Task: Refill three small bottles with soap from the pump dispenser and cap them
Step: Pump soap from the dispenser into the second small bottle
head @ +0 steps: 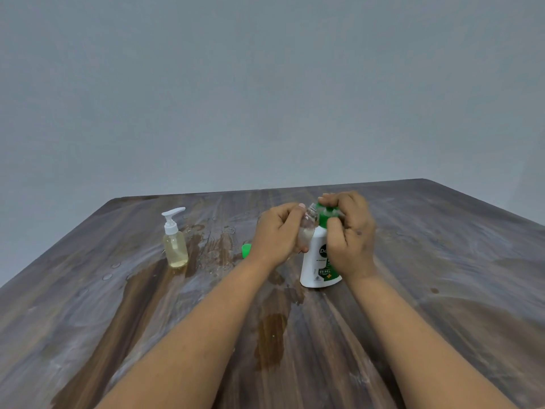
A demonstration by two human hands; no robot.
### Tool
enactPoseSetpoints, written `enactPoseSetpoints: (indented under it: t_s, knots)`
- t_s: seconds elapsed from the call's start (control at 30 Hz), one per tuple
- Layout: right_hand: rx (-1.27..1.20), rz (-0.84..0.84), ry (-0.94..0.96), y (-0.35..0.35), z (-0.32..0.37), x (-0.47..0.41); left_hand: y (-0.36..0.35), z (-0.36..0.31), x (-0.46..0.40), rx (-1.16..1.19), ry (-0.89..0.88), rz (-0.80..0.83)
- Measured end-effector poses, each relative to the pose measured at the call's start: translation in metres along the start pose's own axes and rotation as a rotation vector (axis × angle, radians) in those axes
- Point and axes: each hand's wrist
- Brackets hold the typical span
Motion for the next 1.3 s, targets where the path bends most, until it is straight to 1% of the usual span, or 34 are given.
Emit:
enactPoseSetpoints:
  t_s: [0.1,0.2,0.53,1.2,1.3]
  knots:
    - [0.013,0.013,0.027,0.0007,0.0009,0.001,0.0,-0.0017,0.002,0.05,0.049,-0.004]
    - [-0.003,0.017,0.013,0.001,0.0004,0.0002,-0.0016,-0.0022,0.0043,0.068,0.079,-0.008]
    - [-0.02,-0.009,-0.023,-0.0013,-0.0013,0.0004,-0.0025,-0.0015,0.0062,0.082,0.055,-0.035]
    - [-0.047,-0.037,0.014,-0.0018,-0.0022,0.0014,-0.0031,0.0013,0.007,0.066,0.037,-0.053]
    - [-0.04,-0.047,-0.013,-0.003,-0.0036,0.0006,-0.0033,0.0021,0.0067,0.077,0.048,-0.053]
Point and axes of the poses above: each hand's wrist, its own x-axis away from the middle knuckle, its own y-axis out of the back of the hand, z = x × y, and after that the axes turned 3 degrees about y, right-handed
